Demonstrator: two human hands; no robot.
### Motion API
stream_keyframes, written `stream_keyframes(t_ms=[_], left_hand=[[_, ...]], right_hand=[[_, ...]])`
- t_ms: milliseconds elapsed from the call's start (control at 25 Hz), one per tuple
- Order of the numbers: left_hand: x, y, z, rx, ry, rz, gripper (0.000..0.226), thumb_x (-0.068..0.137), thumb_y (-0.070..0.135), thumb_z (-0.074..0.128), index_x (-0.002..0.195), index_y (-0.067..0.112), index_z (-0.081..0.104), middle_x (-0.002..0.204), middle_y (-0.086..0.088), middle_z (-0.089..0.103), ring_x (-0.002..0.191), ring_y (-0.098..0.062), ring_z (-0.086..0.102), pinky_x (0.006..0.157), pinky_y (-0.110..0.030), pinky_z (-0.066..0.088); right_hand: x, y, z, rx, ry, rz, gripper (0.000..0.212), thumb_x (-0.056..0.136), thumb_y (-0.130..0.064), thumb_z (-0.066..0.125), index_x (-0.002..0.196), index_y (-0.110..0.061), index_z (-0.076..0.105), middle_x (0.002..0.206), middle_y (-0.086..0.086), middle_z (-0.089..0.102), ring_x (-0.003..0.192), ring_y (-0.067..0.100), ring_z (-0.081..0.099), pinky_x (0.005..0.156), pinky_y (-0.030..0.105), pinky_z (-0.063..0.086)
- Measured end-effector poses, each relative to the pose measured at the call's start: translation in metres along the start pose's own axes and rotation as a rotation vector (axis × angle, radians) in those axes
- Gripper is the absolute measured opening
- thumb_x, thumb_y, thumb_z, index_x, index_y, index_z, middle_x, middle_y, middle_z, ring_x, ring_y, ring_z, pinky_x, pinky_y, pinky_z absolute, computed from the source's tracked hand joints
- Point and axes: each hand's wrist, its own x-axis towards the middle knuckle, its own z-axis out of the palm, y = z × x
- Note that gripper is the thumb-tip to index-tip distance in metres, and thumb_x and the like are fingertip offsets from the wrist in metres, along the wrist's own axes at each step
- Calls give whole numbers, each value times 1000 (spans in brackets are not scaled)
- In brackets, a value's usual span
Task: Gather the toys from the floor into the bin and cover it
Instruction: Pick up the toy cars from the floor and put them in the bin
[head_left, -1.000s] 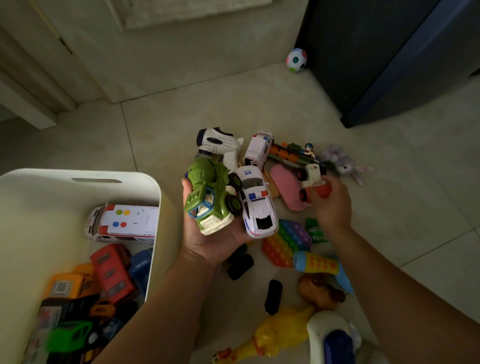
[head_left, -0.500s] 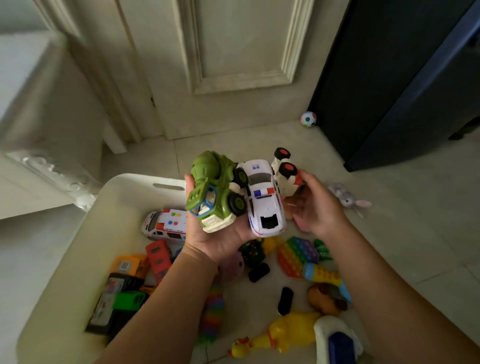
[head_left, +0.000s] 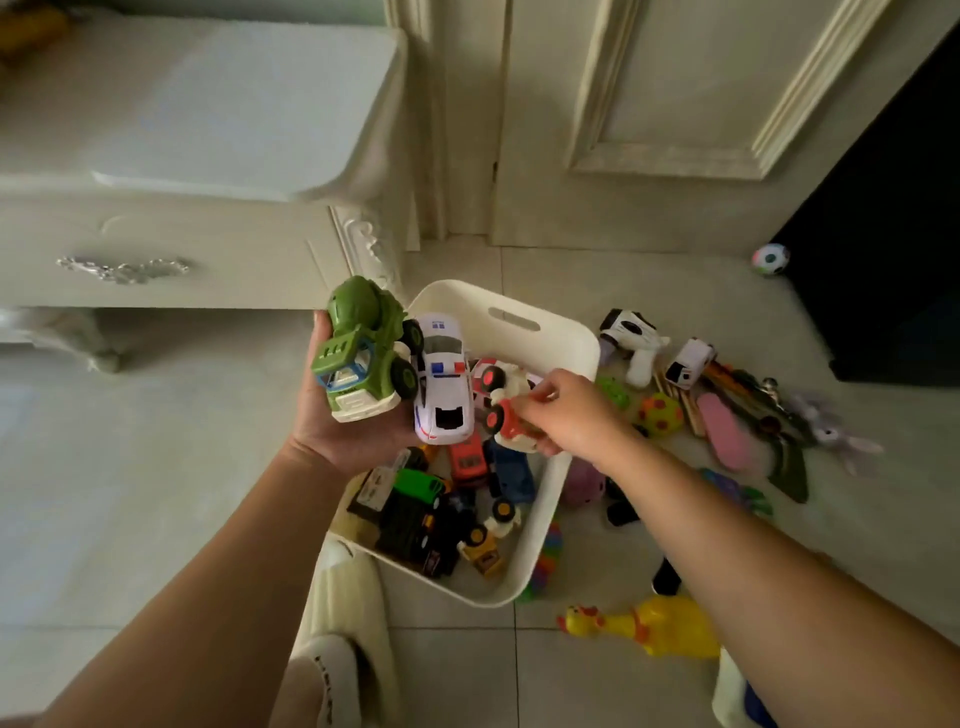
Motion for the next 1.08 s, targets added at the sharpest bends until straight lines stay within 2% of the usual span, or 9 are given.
stream_keyframes(t_ms=[80,240,440,520,640,760,880,1000,1080], left_hand=[[-15,-3,-2,-99,-140,-25,88,76,75,49,141,15,46,144,-16,47,135,-34,40,117,-58,13],[-22,-8,-20,-117,-103,-67,90,72,76,51,139,16,49,141,-14,49,134,-32,39,114,-57,23],[-16,-12,-21,-132,-165,-135,93,72,77,49,144,18,42,149,-10,31,139,-30,24,116,-55,15],[-14,-13,-27,-132,-177,-168,97,73,75,50,150,20,30,152,-10,23,140,-31,19,117,-55,12],[-10,-18,-33,-135,-172,-173,101,73,72,55,152,20,23,153,-11,22,141,-32,19,118,-57,8],[-6,-27,-28,-129,-144,-183,93,71,69,59,146,18,40,145,-14,42,134,-34,39,114,-59,23],[-6,-34,-21,-45,-63,-188,78,63,62,73,126,17,62,128,-14,60,114,-34,60,100,-60,42],[-8,-32,-26,51,-4,-175,75,64,57,77,126,17,62,130,-17,59,119,-40,55,101,-71,34],[-8,-26,-33,1,72,-130,71,59,51,83,117,13,68,119,-15,64,109,-35,62,98,-68,39]], right_hand=[[3,-5,30,-384,-158,-29,25,84,-39,65,88,-16,57,86,5,66,78,24,64,71,36,53],[-2,-10,72,-947,-553,-64,21,83,-27,68,97,-14,62,91,8,65,85,24,64,71,35,52],[-12,14,112,-1064,-783,-39,35,89,-25,60,120,-8,63,118,13,61,100,29,63,82,38,52],[-6,15,106,-957,-743,-38,33,94,-18,51,123,-8,63,122,11,64,105,28,62,90,37,50],[16,-4,71,-263,-289,119,30,99,-17,44,122,-8,61,108,12,66,90,24,57,87,37,48],[22,-19,43,466,-470,327,43,97,-51,41,121,-20,58,103,12,67,92,33,63,86,47,49],[17,-12,49,563,-561,305,39,94,-44,54,123,-19,58,114,12,66,105,34,62,84,50,53],[27,-4,55,552,-400,331,22,91,-29,62,110,-18,62,107,10,67,95,28,64,76,46,56],[43,5,54,494,-236,382,29,88,-29,66,113,-16,61,109,12,68,97,30,65,71,45,56]])
